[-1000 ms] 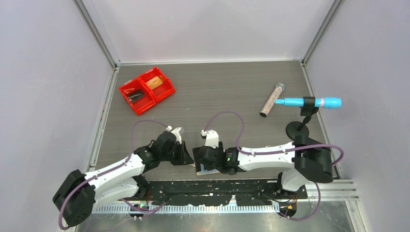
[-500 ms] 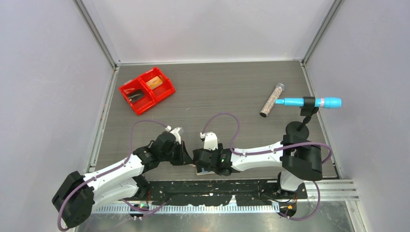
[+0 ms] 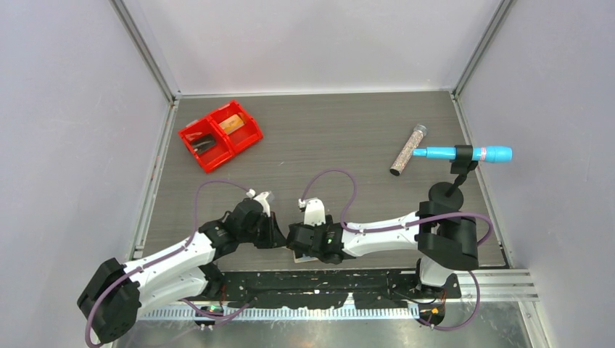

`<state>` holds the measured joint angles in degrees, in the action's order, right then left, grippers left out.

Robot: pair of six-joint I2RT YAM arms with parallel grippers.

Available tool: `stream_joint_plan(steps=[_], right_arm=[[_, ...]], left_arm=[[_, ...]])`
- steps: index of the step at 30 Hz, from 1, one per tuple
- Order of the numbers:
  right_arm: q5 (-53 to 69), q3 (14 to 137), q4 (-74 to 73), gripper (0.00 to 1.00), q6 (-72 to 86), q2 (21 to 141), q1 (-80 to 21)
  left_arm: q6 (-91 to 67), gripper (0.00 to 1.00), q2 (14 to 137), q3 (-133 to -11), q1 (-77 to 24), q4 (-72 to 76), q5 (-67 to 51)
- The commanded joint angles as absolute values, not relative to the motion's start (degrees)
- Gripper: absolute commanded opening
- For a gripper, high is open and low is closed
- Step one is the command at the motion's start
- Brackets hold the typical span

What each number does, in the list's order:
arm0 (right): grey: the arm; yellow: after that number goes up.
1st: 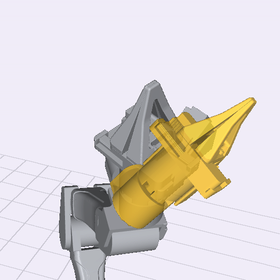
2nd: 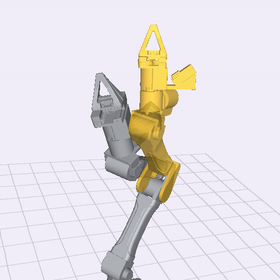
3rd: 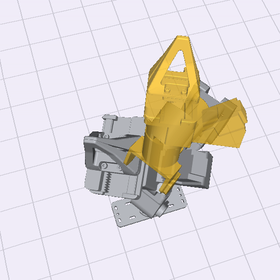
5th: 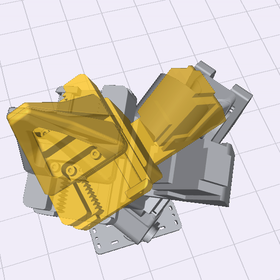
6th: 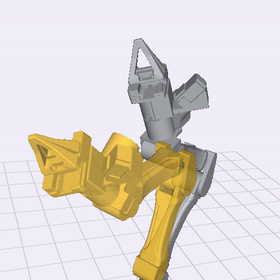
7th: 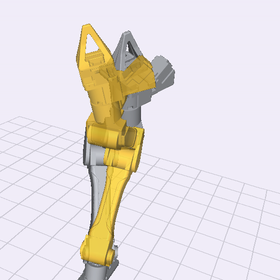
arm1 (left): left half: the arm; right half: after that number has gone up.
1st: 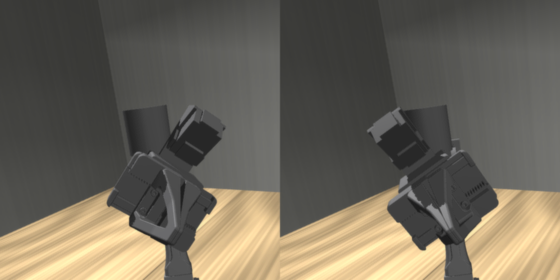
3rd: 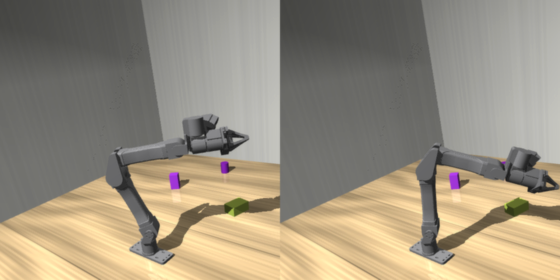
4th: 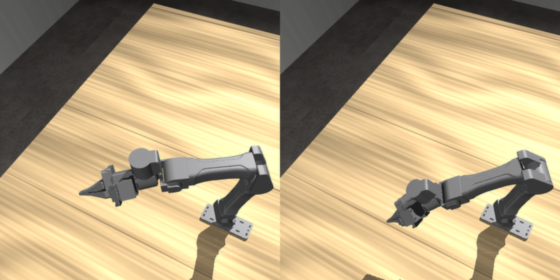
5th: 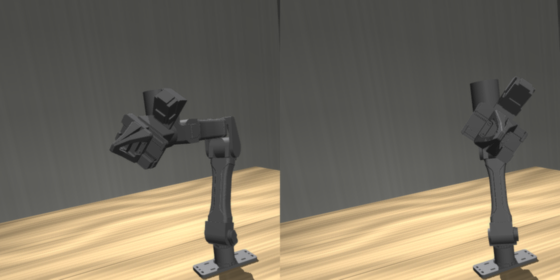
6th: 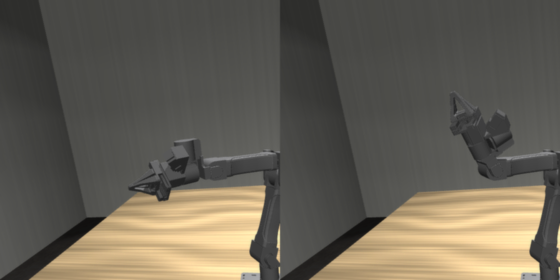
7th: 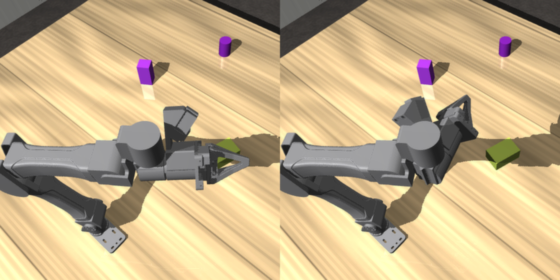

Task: Take the credit cards out of the card holder
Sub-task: Remove the credit card from the card holder.

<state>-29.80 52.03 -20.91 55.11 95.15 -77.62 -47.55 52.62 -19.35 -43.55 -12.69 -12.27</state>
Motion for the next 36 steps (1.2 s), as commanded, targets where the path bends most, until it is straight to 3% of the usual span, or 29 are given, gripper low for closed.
stream_joint_plan(steps=[1,36], right_arm=[[-33.7,53.6,-24.8,0.8,57.6,95.2,-78.1],[-37.5,52.3,-29.8,0.75,59.1,87.7,-78.9]], left_arm=[[-46.5,0.0,51.5,-19.4,-43.9,-13.5,-10.7],[-46.1,0.0,51.0,-19.3,-43.9,-15.5,-9.1]])
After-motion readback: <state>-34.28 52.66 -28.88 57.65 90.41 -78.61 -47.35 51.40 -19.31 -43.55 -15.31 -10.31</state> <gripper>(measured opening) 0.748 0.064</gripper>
